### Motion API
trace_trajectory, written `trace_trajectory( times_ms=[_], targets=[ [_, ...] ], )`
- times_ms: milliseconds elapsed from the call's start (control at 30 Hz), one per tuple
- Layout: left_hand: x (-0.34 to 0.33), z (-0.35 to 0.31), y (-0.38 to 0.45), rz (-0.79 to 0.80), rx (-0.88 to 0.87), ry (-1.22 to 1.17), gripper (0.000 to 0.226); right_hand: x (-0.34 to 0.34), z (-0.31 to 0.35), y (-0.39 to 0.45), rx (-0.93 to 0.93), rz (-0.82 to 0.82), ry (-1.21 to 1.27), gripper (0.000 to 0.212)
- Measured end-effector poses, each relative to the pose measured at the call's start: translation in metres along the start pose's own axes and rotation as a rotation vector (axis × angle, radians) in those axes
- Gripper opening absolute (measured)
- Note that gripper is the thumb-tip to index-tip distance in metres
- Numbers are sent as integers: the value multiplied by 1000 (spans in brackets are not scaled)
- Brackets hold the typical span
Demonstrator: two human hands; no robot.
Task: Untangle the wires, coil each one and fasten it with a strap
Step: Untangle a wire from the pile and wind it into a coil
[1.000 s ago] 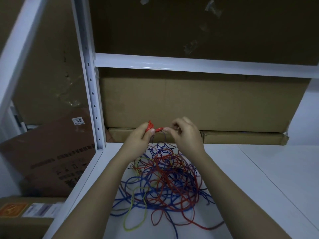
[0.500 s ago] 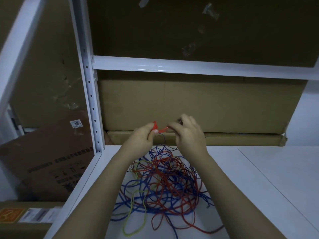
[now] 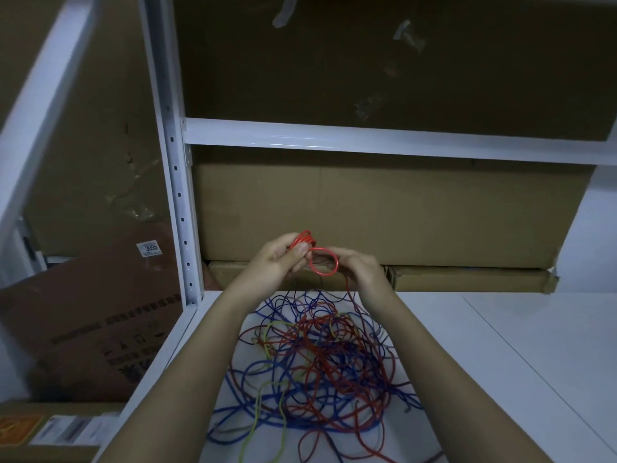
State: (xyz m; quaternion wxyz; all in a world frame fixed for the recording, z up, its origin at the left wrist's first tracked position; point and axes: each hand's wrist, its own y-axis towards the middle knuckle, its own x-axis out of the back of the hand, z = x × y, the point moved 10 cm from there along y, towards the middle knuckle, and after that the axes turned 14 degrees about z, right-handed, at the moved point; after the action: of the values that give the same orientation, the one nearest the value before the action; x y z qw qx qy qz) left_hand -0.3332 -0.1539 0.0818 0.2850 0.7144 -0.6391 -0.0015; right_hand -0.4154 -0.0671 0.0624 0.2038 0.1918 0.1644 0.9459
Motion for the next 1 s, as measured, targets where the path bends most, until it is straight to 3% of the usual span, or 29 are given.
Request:
trace_trajectory(
  times_ms=[100, 167, 267, 433, 567, 667, 800, 933, 1000],
  targets=[
    [2, 8, 2, -35, 43, 17, 22, -16, -7, -1, -56, 115, 32, 39],
    [-2, 9, 5, -31, 51, 67, 21, -20, -8, 0, -72, 92, -10, 46],
    [-6, 11, 7, -66, 53, 84, 23, -15, -9, 3, -80, 29, 53, 35],
    [14, 21, 5, -218, 134, 200, 19, -24, -24, -1, -200, 158, 103, 19],
    [27, 21, 5, -301, 161, 361, 16, -19, -30, 0, -265, 223, 105, 20],
    [45, 29, -5, -416, 227, 330, 19, 0, -40, -5, -278, 93, 85, 21],
    [45, 35, -7, -387, 268, 283, 19, 37, -20, -12, -152, -216, -328, 22],
    [12, 39, 6, -105, 198, -149, 28, 61, 26, -17, 114, -550, -467, 17],
    [-9, 29, 9, 53, 103, -414, 25, 63, 46, -15, 207, -624, -500, 16]
  ],
)
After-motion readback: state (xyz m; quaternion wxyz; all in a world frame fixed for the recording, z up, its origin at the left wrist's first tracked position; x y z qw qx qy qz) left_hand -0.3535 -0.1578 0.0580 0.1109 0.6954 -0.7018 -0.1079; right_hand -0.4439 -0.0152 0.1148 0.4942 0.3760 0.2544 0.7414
